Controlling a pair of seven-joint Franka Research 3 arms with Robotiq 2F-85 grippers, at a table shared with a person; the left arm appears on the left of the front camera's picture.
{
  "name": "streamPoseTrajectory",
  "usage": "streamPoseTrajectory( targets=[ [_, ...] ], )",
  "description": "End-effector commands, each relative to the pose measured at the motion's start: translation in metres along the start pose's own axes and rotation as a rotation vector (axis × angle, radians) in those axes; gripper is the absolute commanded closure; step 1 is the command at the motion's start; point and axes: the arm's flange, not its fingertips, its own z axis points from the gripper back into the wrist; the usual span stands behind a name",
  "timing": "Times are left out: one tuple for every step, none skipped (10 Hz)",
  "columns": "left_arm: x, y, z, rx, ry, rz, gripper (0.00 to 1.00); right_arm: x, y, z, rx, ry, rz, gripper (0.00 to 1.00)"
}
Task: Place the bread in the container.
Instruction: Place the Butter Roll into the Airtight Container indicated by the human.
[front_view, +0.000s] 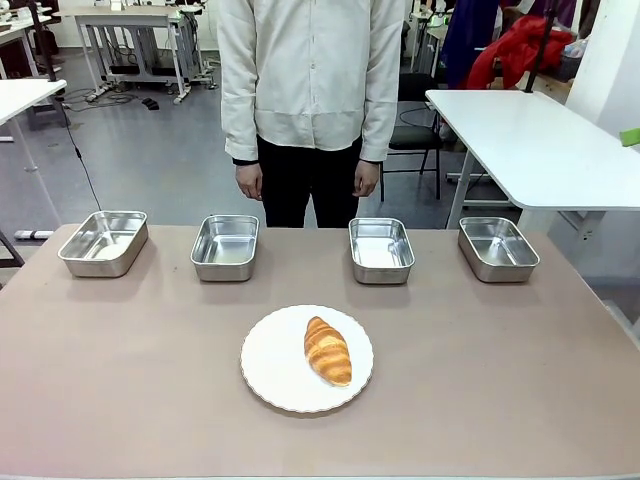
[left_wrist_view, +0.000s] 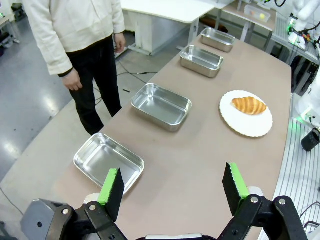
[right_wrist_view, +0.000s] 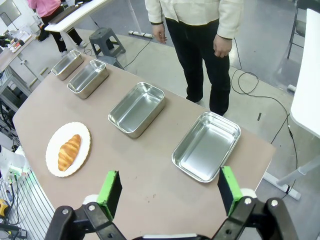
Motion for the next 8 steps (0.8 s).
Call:
streamPoseTrajectory(
  targets=[
    [0.0013, -0.0008, 0.0010, -0.007, -0.017, -0.009, 0.00, 0.0012, -0.0010, -0.0004, 0.008, -0.019, 0.007, 0.00],
    [0.0013, -0.0008, 0.0010, -0.007, -0.017, -0.009, 0.00, 0.0012, -0.0010, -0.0004, 0.008, -0.019, 0.007, 0.00],
    [0.0013, -0.0008, 0.0010, -0.007, -0.017, -0.009, 0.00, 0.0012, -0.0010, -0.0004, 0.008, -0.019, 0.007, 0.00],
    [0.0013, -0.0008, 0.0010, -0.007, -0.017, -0.009, 0.00, 0.0012, -0.0010, -0.0004, 0.008, -0.019, 0.007, 0.00],
    [0.0013, -0.0008, 0.0010, -0.007, -0.017, -0.009, 0.00, 0.0012, -0.0010, -0.0004, 0.008, -0.019, 0.007, 0.00],
    [0.0013, -0.0008, 0.0010, -0.007, -0.017, -0.009, 0.00, 0.0012, -0.0010, -0.0004, 0.008, -0.019, 0.007, 0.00],
    [0.0013, -0.0008, 0.0010, -0.007, -0.017, -0.009, 0.00, 0.0012, -0.0010, -0.0004, 0.008, -0.019, 0.007, 0.00],
    [0.0013, -0.0008, 0.0010, -0.007, -0.017, -0.009, 0.00, 0.0012, -0.0010, -0.0004, 0.008, -0.019, 0.007, 0.00]
  ],
)
